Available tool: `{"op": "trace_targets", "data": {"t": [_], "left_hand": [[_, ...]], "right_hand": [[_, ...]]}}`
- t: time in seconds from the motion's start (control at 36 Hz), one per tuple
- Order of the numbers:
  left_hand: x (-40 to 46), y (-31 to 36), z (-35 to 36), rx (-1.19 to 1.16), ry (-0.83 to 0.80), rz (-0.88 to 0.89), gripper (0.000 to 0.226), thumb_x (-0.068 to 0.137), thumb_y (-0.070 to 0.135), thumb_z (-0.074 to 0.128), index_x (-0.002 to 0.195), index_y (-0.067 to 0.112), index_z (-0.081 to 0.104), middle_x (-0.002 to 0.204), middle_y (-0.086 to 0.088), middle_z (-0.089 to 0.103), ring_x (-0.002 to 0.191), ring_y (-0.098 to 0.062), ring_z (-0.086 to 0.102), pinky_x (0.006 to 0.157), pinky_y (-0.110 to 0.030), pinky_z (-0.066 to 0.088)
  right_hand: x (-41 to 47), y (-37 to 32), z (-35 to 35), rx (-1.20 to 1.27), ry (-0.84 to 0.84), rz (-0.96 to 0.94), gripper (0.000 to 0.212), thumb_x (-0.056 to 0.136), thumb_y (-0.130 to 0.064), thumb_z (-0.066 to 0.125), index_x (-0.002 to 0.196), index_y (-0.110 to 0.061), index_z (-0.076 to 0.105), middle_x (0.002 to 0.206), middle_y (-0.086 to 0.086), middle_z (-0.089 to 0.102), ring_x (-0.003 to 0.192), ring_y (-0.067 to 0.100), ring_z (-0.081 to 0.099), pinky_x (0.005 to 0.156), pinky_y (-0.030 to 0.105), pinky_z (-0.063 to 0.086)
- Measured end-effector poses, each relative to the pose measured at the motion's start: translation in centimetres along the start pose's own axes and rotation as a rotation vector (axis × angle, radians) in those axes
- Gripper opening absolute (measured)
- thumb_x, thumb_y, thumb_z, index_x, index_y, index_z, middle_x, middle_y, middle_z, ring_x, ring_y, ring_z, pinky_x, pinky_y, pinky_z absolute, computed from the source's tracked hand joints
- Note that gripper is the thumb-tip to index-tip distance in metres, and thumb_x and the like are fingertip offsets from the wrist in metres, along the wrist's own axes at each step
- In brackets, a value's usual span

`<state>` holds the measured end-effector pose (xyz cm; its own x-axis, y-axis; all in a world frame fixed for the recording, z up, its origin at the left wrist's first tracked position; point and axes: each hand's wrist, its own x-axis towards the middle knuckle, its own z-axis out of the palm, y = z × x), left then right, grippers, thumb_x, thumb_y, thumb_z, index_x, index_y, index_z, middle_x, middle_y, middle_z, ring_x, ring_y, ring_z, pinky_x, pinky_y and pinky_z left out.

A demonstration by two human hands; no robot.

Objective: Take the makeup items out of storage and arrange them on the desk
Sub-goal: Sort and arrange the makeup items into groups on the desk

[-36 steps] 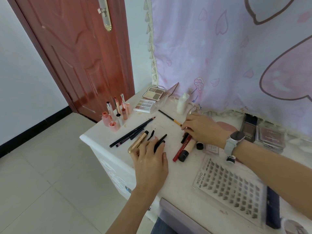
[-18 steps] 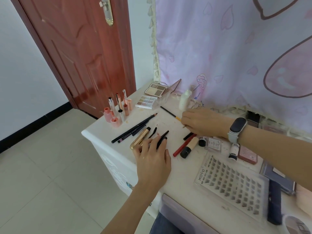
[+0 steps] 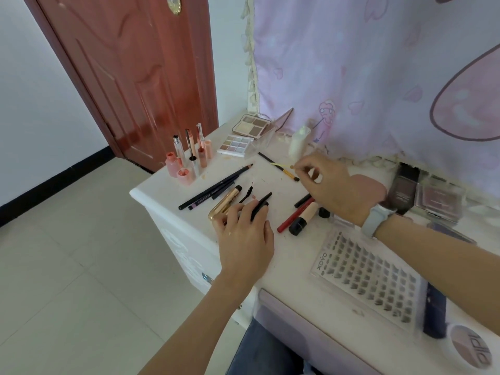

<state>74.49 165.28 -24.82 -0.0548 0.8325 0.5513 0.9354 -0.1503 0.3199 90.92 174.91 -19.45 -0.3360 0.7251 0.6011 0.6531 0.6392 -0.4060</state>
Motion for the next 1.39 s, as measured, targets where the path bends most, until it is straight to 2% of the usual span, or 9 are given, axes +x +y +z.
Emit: {"op": "trace_targets", "data": {"t": [0.19, 0.31, 0.39, 0.78, 0.92, 1.03, 1.14, 1.31, 1.39], "left_hand": [[0.0, 0.0, 0.0, -0.002, 0.004, -0.004, 0.023, 0.08, 0.017, 0.063, 0.101, 0.017, 0.072, 0.109, -0.001, 0.068, 0.1, -0.027, 0.061, 0.084, -0.044, 0.039], [0.0, 0.1, -0.1, -0.012, 0.008, -0.006, 0.026, 0.081, 0.02, 0.057, 0.101, 0.018, 0.072, 0.109, 0.0, 0.068, 0.1, -0.026, 0.061, 0.086, -0.04, 0.033], [0.0, 0.0, -0.1, -0.014, 0.019, 0.003, 0.023, 0.079, 0.017, 0.063, 0.101, 0.017, 0.072, 0.109, 0.0, 0.068, 0.099, -0.026, 0.061, 0.084, -0.042, 0.037], [-0.1, -0.1, 0.2, -0.023, 0.038, 0.005, 0.023, 0.08, 0.018, 0.059, 0.098, 0.018, 0.072, 0.108, 0.001, 0.068, 0.097, -0.025, 0.061, 0.084, -0.039, 0.033], [-0.1, 0.0, 0.0, -0.024, 0.033, 0.001, 0.022, 0.079, 0.018, 0.06, 0.097, 0.019, 0.073, 0.107, 0.002, 0.068, 0.096, -0.024, 0.062, 0.083, -0.04, 0.035], [0.0, 0.0, -0.1, -0.034, 0.02, -0.006, 0.022, 0.08, 0.018, 0.06, 0.097, 0.018, 0.073, 0.106, 0.001, 0.069, 0.096, -0.024, 0.062, 0.084, -0.038, 0.029], [0.0, 0.1, -0.2, -0.035, 0.015, -0.009, 0.022, 0.08, 0.019, 0.059, 0.096, 0.018, 0.074, 0.105, 0.001, 0.069, 0.094, -0.024, 0.062, 0.083, -0.039, 0.035], [0.0, 0.0, -0.2, -0.035, 0.016, -0.007, 0.022, 0.08, 0.019, 0.059, 0.096, 0.018, 0.074, 0.105, 0.001, 0.069, 0.094, -0.024, 0.063, 0.085, -0.037, 0.03], [0.0, 0.0, -0.1, -0.039, 0.025, -0.001, 0.021, 0.08, 0.019, 0.06, 0.094, 0.018, 0.074, 0.104, 0.001, 0.069, 0.094, -0.024, 0.063, 0.084, -0.04, 0.037]], "right_hand": [[-0.5, 0.7, 1.3, -0.266, -0.072, -0.022, 0.008, 0.083, -0.008, 0.066, 0.088, -0.005, 0.071, 0.081, 0.01, 0.065, 0.075, 0.027, 0.06, 0.059, 0.032, 0.048], [0.1, 1.0, 2.3, -0.318, -0.135, 0.068, 0.015, 0.09, -0.016, 0.058, 0.098, -0.011, 0.069, 0.093, 0.006, 0.065, 0.091, 0.025, 0.057, 0.067, 0.033, 0.045], [0.6, 1.5, 2.9, -0.376, -0.181, 0.143, 0.02, 0.093, -0.019, 0.05, 0.105, -0.015, 0.066, 0.101, 0.002, 0.064, 0.098, 0.02, 0.053, 0.07, 0.031, 0.044], [1.2, 1.9, 2.7, -0.542, -0.267, 0.26, 0.031, 0.095, -0.033, 0.045, 0.112, -0.012, 0.06, 0.111, 0.007, 0.059, 0.106, 0.024, 0.049, 0.072, 0.033, 0.043], [2.0, 1.6, 3.2, -0.638, -0.364, 0.226, 0.028, 0.098, -0.021, 0.037, 0.111, -0.009, 0.059, 0.112, 0.01, 0.06, 0.106, 0.027, 0.049, 0.079, 0.037, 0.047], [2.3, 1.5, 3.5, -0.67, -0.388, 0.239, 0.027, 0.095, -0.008, 0.037, 0.112, -0.007, 0.058, 0.111, 0.011, 0.058, 0.104, 0.027, 0.049, 0.077, 0.036, 0.048], [2.3, 1.5, 3.4, -0.691, -0.385, 0.248, 0.026, 0.095, -0.007, 0.038, 0.114, -0.007, 0.056, 0.112, 0.012, 0.055, 0.106, 0.028, 0.048, 0.074, 0.036, 0.047], [2.3, 1.7, 3.5, -0.707, -0.395, 0.219, 0.026, 0.095, -0.008, 0.038, 0.109, -0.008, 0.06, 0.109, 0.009, 0.058, 0.102, 0.026, 0.051, 0.07, 0.035, 0.048], [2.3, 1.9, 3.5, -0.662, -0.377, 0.222, 0.027, 0.096, -0.009, 0.038, 0.113, -0.009, 0.059, 0.11, 0.008, 0.058, 0.104, 0.025, 0.05, 0.072, 0.036, 0.049]]}}
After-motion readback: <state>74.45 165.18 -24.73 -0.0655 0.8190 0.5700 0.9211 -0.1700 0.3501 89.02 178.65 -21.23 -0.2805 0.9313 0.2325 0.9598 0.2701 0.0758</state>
